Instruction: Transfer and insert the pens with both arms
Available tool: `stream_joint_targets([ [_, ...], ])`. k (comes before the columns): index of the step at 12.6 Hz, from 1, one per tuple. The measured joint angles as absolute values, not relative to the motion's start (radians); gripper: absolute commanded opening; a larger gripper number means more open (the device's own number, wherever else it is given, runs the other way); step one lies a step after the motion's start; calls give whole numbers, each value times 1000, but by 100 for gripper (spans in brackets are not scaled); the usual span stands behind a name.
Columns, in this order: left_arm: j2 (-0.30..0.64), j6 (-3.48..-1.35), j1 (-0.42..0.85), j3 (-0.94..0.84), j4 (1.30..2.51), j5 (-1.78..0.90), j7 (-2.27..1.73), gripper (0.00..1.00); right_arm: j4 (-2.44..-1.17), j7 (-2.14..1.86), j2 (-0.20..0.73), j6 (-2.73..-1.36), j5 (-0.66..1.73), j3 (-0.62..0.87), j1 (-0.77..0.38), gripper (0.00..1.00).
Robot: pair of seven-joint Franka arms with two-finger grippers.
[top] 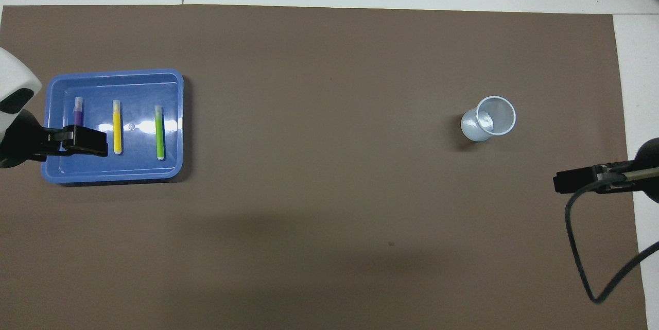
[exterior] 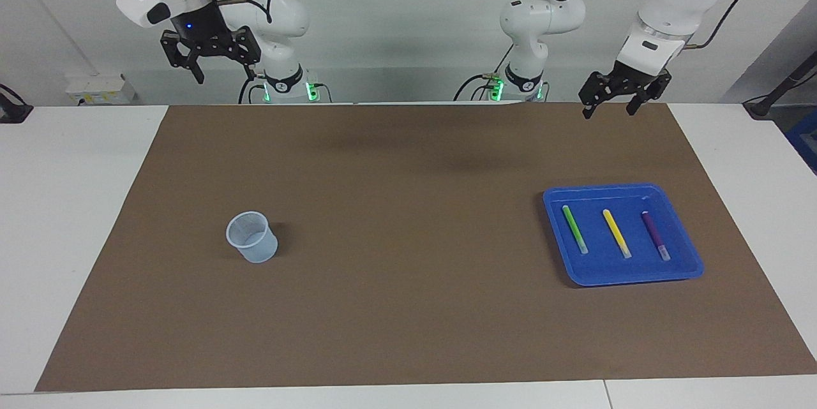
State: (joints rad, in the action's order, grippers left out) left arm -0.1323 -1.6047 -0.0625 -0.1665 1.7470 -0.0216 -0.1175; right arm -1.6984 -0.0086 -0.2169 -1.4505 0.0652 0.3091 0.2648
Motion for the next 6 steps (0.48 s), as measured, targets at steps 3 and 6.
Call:
stream_joint_targets([
  [3, -132, -1605, -63, -165, 1747, -22, -118, 100, -1699, -9, -219, -1449, 78, 308, 265, 100],
  [6, -132, -1605, -59, -167, 1747, -22, -117, 100, -1699, -9, -221, -1448, 81, 308, 265, 100],
])
